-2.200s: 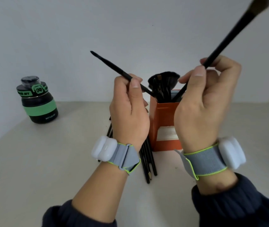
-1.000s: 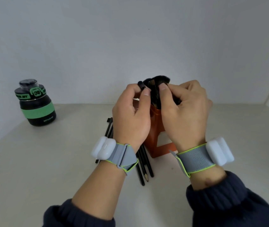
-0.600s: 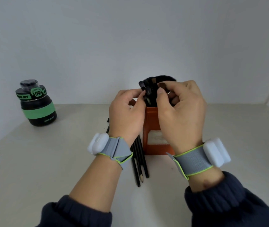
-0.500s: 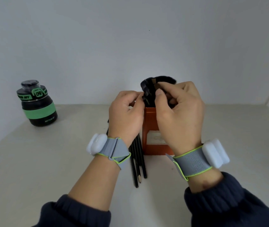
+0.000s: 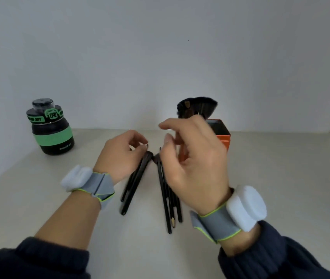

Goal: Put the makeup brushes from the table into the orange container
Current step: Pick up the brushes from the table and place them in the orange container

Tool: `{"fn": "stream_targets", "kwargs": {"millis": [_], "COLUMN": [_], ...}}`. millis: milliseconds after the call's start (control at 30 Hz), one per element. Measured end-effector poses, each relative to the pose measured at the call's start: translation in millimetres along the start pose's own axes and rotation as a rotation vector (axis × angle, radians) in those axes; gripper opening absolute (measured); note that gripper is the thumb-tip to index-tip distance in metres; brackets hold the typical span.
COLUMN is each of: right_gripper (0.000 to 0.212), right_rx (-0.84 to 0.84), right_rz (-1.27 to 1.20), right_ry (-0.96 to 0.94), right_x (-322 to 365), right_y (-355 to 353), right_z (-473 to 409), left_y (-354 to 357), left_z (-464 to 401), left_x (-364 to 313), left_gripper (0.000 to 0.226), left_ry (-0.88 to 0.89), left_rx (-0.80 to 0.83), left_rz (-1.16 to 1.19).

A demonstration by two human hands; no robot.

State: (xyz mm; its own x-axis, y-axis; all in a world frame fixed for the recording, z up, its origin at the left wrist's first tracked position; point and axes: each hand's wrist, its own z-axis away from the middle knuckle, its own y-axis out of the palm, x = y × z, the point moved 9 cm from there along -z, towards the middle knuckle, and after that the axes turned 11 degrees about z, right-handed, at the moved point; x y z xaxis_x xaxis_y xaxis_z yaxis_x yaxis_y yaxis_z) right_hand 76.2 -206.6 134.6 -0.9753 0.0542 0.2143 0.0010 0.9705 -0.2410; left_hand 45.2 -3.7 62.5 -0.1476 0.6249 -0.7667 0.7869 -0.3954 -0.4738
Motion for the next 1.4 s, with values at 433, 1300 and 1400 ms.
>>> {"fn": "stream_targets", "kwargs": {"millis": [433, 1300, 1400], "right_gripper": [0.017, 0.042, 0.032], "right_rx": [0.979, 0.971, 0.872], "right_rz": [0.42, 0.248, 0.208], "right_ry": [0.194, 0.428, 0.4], "right_x": [-20, -26, -25], "right_y": [103, 89, 82], "right_z": [73, 67, 56], "left_y": [5, -14, -20], "left_z": [5, 6, 4], "left_x": [52, 56, 53], "left_gripper": [0.018, 0.017, 0.028], "left_ry": [-0.273, -0.397, -0.375], "left_rx": [0.196, 0.109, 0.052], "left_rz": [-0.364, -0.561, -0.512]}}
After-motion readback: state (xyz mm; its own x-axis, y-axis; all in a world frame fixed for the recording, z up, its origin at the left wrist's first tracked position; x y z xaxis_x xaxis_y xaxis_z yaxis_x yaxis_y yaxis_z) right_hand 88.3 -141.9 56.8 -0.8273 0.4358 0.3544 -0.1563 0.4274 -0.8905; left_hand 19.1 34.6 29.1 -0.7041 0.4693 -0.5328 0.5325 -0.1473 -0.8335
